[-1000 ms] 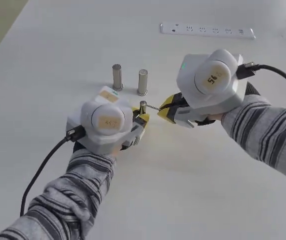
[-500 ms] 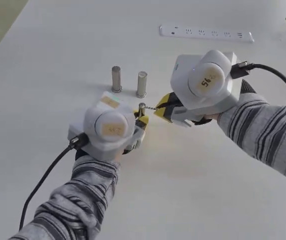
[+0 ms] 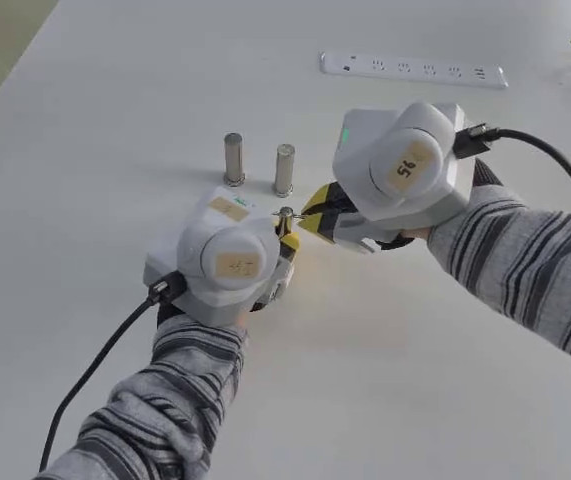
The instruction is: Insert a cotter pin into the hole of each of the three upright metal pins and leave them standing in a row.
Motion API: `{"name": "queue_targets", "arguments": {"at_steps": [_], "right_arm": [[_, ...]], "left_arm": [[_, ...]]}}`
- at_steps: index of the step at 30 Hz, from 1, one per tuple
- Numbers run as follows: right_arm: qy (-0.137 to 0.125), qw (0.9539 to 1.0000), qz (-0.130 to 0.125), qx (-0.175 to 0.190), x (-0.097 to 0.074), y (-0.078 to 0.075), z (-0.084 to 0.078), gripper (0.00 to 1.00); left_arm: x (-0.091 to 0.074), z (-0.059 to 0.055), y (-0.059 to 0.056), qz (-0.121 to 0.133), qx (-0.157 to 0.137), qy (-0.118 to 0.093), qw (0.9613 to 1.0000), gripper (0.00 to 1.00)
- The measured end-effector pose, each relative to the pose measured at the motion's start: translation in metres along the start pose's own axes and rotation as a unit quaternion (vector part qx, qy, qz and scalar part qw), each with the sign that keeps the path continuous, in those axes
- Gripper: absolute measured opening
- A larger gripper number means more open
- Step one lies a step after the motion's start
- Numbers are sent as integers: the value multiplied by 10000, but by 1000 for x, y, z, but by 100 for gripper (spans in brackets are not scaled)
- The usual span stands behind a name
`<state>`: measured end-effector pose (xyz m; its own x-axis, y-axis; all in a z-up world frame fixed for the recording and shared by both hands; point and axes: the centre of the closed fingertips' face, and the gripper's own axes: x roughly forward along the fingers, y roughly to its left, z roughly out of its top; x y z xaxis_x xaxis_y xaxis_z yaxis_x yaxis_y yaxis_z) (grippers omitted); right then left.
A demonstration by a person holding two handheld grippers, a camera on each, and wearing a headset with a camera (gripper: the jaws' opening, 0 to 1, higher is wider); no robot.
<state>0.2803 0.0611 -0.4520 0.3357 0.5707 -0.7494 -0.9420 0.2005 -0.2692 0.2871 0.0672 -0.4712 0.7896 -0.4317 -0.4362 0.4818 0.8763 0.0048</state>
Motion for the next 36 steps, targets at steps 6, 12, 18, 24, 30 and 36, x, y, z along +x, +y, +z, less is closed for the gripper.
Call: {"name": "queue_targets", "arguments": {"at_steps": [6,12,18,24,30,36], "right_arm": [[-167,9997,117,110,-1,4,8,2],[-128,9998,77,99,-7,1,5,7],[-85,9998,-14,155,-11,-4,0,1],[-153,9996,13,222,-10,-3,3,0],[-171,9996,32,213,-11,0,7,0],[-206,9994,-25,289,-12,-2,6,0]], "left_arm": [[1,0,0,59,-90,-10,9999,5],[0,0,0,102,-125,-9,9999,5],[0,-1,0,107,-143,-12,9998,5],[0,0,1,141,-161,-7,9998,5],[0,0,1,150,-163,-7,9998,5],[0,0,1,152,-150,0,9998,5]]}}
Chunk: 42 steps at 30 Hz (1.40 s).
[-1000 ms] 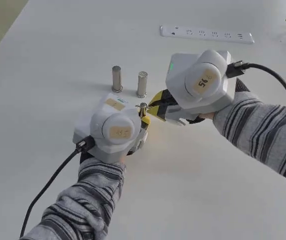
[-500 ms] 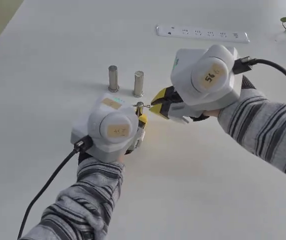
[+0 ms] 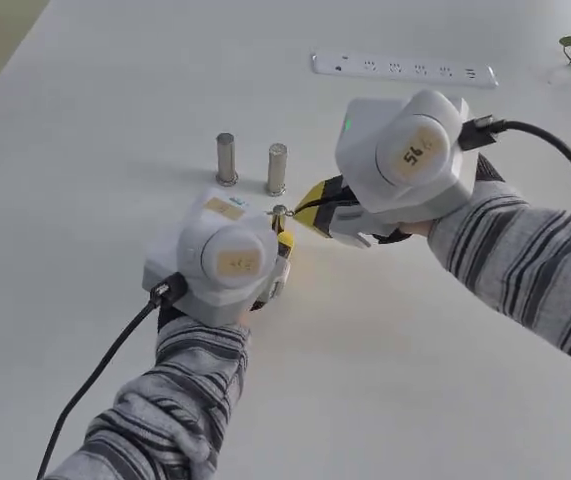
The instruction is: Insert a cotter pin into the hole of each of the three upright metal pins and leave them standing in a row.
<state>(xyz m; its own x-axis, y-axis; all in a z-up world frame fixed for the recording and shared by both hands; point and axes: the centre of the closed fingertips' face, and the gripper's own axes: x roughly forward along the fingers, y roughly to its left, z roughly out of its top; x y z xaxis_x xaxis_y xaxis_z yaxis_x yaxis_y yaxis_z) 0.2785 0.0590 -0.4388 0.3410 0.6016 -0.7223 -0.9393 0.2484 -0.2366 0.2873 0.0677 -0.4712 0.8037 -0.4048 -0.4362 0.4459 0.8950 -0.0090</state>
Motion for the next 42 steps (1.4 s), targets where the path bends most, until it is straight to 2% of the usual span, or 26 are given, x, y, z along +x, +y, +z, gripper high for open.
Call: {"name": "queue_targets", "arguments": {"at_steps": [2,6,7,8,13,18,22,25,27,33,37,42], "right_arm": [[4,9999,-49,109,-1,-2,-2,0],[-60,9970,-155,761,-4,-4,-7,8],[-39,9958,-246,879,-5,-10,-12,9],[-46,9960,-304,845,-6,-12,-13,11],[-201,9892,-589,1328,-15,-20,-21,21],[-322,9783,-850,1860,-26,-28,-34,31],[-397,9734,-1020,2013,-34,-30,-40,32],[-440,9722,-1064,2040,-36,-28,-43,37],[-442,9697,-1107,2134,-37,-27,-47,40],[-544,9630,-1109,2394,-38,-25,-53,47],[-527,9594,-1132,2530,-39,-25,-56,47],[-623,9524,-1115,2769,-39,-25,-57,47]], "left_arm": [[0,0,0,1,0,-2,10000,5],[0,0,0,-27,24,5,10000,5],[0,0,0,-25,36,7,10000,5],[1,1,0,-30,61,8,10000,5],[2,1,2,-46,39,20,10000,5],[2,1,8,7,11,73,10000,5],[1,1,17,68,-10,97,9999,5],[2,2,25,136,-55,87,9999,5],[2,3,30,164,-62,82,9998,5],[1,6,43,238,-51,48,9997,5],[1,6,49,253,-27,54,9997,5],[3,3,49,165,-64,134,9998,5]]}}
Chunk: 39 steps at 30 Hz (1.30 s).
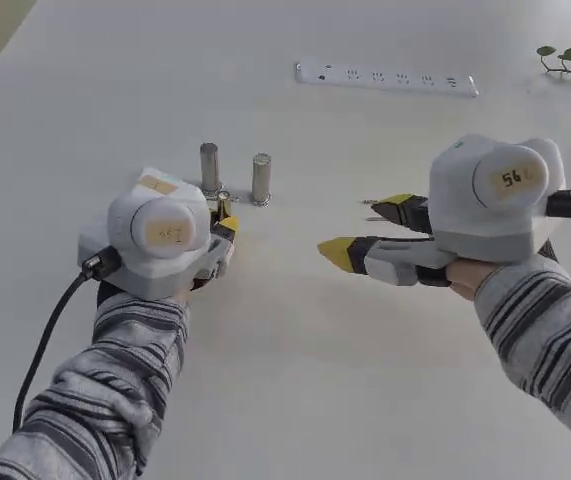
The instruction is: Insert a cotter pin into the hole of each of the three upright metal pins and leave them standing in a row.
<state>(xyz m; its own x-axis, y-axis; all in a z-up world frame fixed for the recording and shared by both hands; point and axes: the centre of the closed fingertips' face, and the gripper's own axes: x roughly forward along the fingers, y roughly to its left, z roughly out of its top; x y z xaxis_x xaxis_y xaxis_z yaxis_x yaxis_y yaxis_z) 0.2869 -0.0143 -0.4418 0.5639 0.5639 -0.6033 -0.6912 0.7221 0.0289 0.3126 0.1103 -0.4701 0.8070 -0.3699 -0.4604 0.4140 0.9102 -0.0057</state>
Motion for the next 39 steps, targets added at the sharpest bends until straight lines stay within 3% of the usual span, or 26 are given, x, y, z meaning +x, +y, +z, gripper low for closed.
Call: {"name": "queue_targets", "arguments": {"at_steps": [19,26,31,39], "right_arm": [[35,9998,74,192,1,5,-4,50],[33,9997,29,254,-3,0,-7,51],[-2,9996,26,276,-4,1,-4,51],[-210,9997,86,134,2,-1,16,50]], "left_arm": [[2,0,0,-26,-27,-42,10000,6],[1,2,-2,-79,-101,-76,9999,12],[-4,-1,-2,-118,-63,19,9999,18],[-22,9,1,-207,-112,-94,9997,35]]}}
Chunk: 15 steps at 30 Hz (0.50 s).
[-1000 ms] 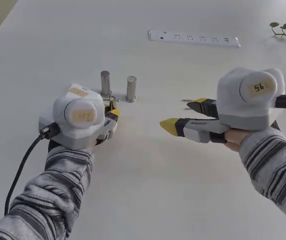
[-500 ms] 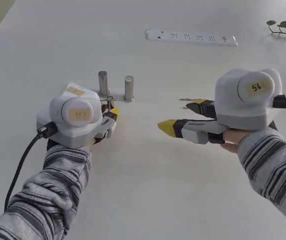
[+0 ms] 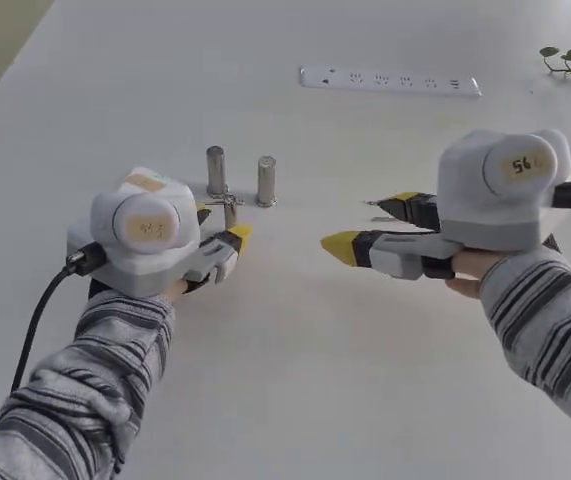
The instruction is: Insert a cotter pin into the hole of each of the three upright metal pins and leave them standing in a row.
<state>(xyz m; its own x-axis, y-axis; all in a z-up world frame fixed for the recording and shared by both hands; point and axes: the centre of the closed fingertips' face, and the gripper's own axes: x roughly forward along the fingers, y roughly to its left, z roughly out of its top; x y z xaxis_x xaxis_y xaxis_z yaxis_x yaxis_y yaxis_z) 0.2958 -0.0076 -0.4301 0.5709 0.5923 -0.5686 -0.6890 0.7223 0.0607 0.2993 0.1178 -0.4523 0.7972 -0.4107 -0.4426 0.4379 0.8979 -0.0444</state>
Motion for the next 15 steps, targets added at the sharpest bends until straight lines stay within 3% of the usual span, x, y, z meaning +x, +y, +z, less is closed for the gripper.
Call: {"name": "queue_targets", "arguments": {"at_steps": [10,15], "right_arm": [[-357,9986,180,-341,31,-4,31,45],[-510,9972,338,-423,51,2,44,40]], "left_arm": [[-22,13,-9,-130,-20,-112,9999,58],[-35,18,-12,-153,8,-186,9997,66]]}}
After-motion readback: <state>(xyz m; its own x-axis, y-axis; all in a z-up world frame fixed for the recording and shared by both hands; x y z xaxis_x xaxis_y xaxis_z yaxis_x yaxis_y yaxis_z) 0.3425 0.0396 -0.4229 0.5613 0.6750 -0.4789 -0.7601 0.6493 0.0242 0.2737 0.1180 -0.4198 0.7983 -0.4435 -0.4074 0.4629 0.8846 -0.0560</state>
